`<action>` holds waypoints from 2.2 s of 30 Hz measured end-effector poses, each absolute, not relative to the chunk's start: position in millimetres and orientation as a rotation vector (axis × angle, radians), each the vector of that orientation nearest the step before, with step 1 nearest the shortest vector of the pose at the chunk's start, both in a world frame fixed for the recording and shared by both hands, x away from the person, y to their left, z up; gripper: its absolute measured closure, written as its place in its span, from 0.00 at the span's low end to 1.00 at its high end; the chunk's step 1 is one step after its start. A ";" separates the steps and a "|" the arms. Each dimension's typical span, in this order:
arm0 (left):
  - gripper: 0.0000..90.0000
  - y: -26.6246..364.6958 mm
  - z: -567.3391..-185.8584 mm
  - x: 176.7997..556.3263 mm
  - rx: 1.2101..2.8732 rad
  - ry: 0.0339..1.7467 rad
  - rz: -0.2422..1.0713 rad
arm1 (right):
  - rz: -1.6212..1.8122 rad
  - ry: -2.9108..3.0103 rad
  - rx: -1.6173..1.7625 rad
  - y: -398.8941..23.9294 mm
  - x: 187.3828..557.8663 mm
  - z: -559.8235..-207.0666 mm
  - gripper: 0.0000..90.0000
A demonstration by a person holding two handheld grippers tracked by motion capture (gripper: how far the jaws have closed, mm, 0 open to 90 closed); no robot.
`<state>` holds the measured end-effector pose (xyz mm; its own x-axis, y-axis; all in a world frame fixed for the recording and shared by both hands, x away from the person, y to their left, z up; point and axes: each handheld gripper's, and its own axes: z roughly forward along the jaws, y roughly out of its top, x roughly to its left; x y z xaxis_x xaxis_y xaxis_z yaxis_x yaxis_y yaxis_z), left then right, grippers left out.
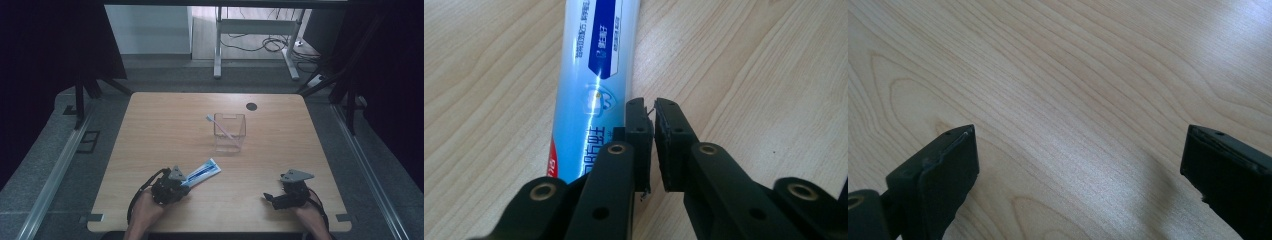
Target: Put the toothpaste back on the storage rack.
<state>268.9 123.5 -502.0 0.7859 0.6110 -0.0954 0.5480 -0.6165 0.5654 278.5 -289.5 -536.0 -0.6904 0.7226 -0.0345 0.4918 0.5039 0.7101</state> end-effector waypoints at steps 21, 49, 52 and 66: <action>0.61 125.8 -478.3 297.9 2.426 0.861 0.143 | 0.991 2.416 1.039 -291.4 279.2 -536.8 0.02; 0.43 89.2 -491.7 339.5 2.604 0.911 0.004 | 1.006 2.417 1.050 -292.5 280.0 -537.7 0.02; 0.42 87.1 -494.8 343.5 2.644 0.892 -0.009 | 1.004 2.417 1.051 -292.6 280.0 -537.8 0.02; 0.54 78.3 -504.3 346.0 2.688 0.891 -0.011 | 0.993 2.418 1.053 -293.7 280.2 -538.0 0.03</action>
<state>346.0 78.3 -504.3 0.8068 0.5818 -0.1029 0.5841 -0.7592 0.2870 280.2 -293.7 -538.0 -0.6763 0.7365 -0.0161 0.5127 0.4863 0.7076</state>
